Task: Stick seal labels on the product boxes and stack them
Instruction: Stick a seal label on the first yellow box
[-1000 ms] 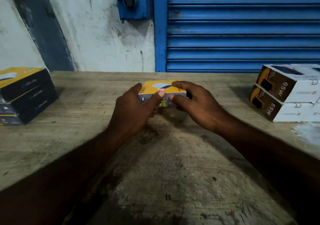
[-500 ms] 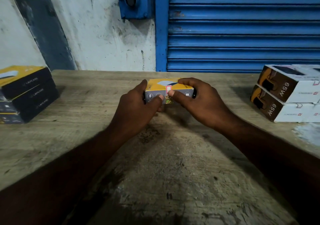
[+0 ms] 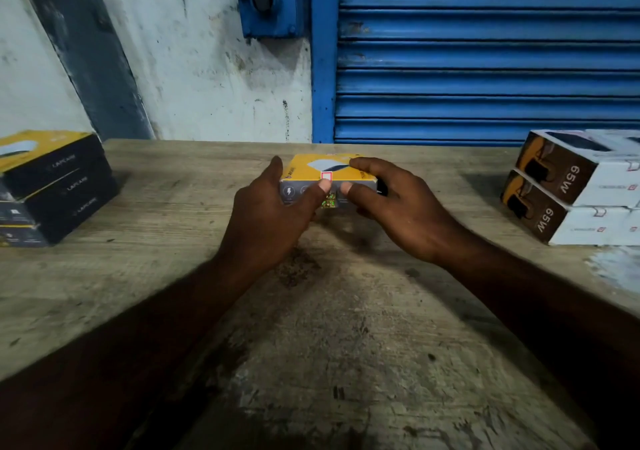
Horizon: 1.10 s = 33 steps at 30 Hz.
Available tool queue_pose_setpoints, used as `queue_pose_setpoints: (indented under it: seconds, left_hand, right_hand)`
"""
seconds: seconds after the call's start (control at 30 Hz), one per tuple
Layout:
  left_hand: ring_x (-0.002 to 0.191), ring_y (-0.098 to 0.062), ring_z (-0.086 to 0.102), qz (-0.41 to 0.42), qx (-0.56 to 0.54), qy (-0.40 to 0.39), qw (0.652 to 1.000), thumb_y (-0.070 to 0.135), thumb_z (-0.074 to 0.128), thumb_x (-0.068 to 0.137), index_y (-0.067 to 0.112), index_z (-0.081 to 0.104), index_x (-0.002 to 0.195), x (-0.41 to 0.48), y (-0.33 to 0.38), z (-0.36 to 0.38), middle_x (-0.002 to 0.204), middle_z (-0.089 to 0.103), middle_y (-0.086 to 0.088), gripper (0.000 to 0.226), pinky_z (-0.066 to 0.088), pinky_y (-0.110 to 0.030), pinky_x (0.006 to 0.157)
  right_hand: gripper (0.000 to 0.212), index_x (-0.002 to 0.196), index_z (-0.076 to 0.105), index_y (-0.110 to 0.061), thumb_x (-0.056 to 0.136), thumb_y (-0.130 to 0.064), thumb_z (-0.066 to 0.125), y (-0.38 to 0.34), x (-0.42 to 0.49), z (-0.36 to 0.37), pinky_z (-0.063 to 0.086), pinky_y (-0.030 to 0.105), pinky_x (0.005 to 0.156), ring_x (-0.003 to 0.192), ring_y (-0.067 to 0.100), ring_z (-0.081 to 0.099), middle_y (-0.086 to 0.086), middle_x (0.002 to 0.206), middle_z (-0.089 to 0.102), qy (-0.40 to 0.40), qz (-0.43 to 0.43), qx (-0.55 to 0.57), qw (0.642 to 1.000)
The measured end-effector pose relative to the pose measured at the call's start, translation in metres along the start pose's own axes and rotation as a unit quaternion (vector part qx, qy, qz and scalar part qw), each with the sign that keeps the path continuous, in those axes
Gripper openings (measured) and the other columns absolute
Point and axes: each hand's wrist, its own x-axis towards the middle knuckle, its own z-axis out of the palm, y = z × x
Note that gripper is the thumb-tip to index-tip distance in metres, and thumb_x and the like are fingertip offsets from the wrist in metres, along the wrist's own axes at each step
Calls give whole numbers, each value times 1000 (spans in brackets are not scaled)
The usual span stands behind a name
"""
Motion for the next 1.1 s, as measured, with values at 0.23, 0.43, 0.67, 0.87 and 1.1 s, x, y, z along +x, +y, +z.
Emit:
queue_pose_setpoints:
  seconds: [0.23,0.43,0.67,0.87,1.1]
  left_hand:
    - [83,-19,76,-10,-52,-39,998,51,68,84,13,29,157,0,0,0,117,68,-1,91,60,-43,87]
    - [86,-23,76,-6,-90,-49,995,55,65,74,14,30,156,0,3,2,123,67,-8,98,60,-45,87]
    - [92,-24,75,-7,-107,-39,994,56,63,76,13,34,155,-1,5,0,128,64,-8,95,62,-44,83]
    - [92,-24,75,-12,-130,-38,991,64,67,76,12,37,153,-3,4,1,126,65,-7,97,60,-45,86]
    - [97,-28,73,-13,-133,-26,991,73,63,68,15,44,149,-2,2,0,122,69,-5,101,56,-49,92]
  right_hand:
    - [60,136,61,-24,87,-58,69,0,3,1,56,32,93,102,7,66,-8,123,67,46,2,-17,999]
    - [57,133,63,-24,86,-57,70,-2,3,-1,40,-3,72,88,-9,59,-16,113,64,71,-4,-61,996]
    - [57,140,59,-21,90,-47,70,-2,3,-2,41,-1,77,100,0,58,-7,129,65,51,-10,-68,996]
    - [57,138,60,-22,89,-49,70,0,4,-2,38,-3,74,101,2,60,-7,128,66,63,-13,-72,995]
    - [58,141,56,-20,90,-43,70,3,4,-2,46,7,83,104,4,62,-5,132,64,39,-18,-32,999]
